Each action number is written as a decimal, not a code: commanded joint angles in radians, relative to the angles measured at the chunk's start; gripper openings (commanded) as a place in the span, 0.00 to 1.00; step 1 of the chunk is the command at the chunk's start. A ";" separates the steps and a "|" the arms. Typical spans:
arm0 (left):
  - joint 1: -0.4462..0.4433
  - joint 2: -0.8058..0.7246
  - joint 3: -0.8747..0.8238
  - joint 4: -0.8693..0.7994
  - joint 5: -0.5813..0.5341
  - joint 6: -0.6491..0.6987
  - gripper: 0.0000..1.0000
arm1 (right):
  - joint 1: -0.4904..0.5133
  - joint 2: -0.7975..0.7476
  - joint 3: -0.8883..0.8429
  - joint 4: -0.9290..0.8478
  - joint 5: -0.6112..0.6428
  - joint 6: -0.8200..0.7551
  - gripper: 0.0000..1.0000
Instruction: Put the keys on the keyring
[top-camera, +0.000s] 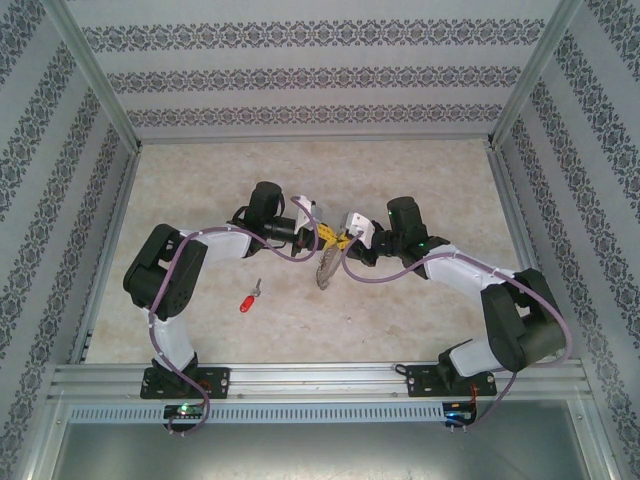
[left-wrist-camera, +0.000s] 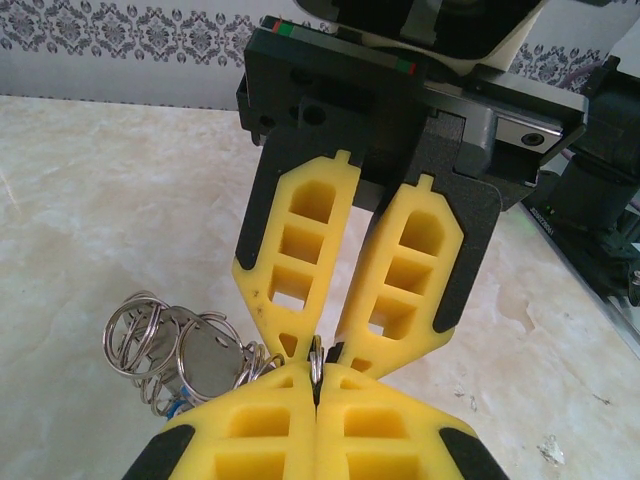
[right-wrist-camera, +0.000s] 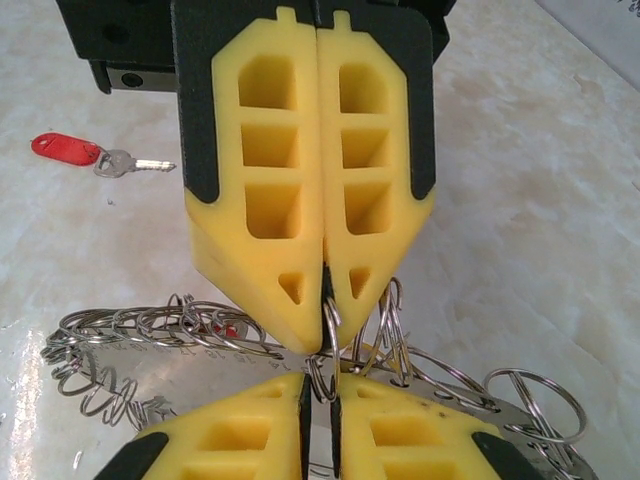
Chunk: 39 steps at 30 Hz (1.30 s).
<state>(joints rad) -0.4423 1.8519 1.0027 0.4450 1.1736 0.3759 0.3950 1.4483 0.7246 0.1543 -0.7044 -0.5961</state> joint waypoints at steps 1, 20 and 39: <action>0.009 0.020 -0.003 0.041 0.018 -0.012 0.00 | 0.006 0.005 0.018 0.064 -0.082 0.022 0.16; 0.011 0.012 -0.002 0.044 0.017 -0.016 0.00 | -0.025 0.017 0.026 0.069 -0.144 0.070 0.16; 0.031 0.006 -0.130 0.402 -0.013 -0.221 0.00 | -0.045 0.078 0.053 0.093 -0.191 0.224 0.17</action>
<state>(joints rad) -0.4221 1.8526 0.8780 0.7238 1.1381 0.2020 0.3592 1.5143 0.7532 0.2226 -0.8356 -0.3973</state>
